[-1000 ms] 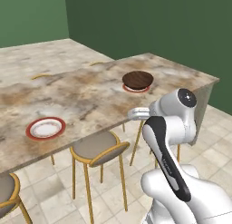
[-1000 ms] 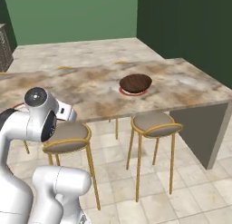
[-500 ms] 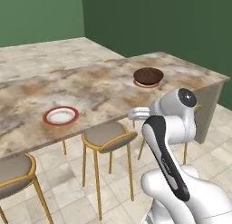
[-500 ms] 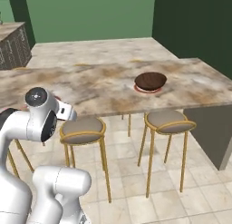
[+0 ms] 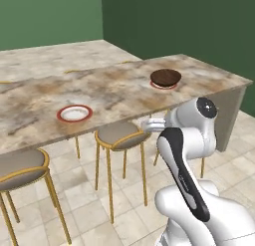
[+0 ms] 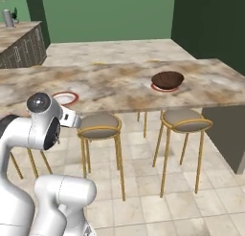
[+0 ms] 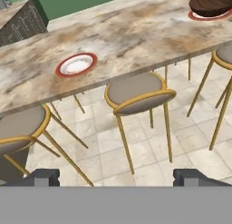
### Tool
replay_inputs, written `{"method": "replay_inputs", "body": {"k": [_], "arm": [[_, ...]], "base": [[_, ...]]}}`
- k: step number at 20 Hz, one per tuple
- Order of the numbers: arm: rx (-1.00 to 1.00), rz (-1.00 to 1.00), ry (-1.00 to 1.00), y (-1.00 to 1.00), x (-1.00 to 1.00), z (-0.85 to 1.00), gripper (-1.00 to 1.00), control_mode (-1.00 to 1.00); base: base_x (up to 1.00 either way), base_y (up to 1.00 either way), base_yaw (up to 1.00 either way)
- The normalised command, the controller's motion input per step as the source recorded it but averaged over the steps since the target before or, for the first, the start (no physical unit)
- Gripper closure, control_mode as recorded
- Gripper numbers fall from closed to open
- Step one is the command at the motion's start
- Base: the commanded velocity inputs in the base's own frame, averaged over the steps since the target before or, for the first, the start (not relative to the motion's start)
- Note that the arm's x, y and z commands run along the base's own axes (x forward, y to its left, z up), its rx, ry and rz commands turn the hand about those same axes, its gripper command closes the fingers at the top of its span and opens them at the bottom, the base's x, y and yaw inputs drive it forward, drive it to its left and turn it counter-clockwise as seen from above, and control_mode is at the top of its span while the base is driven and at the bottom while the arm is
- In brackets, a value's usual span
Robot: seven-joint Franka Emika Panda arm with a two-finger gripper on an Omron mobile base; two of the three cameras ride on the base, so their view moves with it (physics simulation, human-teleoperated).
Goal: Move the bowls from the cabinet to the plates on the dining table.
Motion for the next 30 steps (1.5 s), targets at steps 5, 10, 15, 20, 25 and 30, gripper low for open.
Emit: {"method": "replay_inputs", "body": {"k": [5,10,15,20,25,30], "arm": [[0.0,0.0,0.0,0.0,0.0,0.0,-1.0,1.0],[0.0,0.0,0.0,0.0,0.0,0.0,-1.0,1.0],[0.0,0.0,0.0,0.0,0.0,0.0,-1.0,1.0],[0.0,0.0,0.0,0.0,0.0,0.0,-1.0,1.0],[0.0,0.0,0.0,0.0,0.0,0.0,-1.0,1.0],[0.0,0.0,0.0,0.0,0.0,0.0,-1.0,1.0]], "base": [[-0.09,0.68,0.27],[0.0,0.84,0.38],[0.0,0.95,0.39],[0.02,0.98,0.37],[0.13,0.98,0.4],[0.33,0.93,0.44]]}}
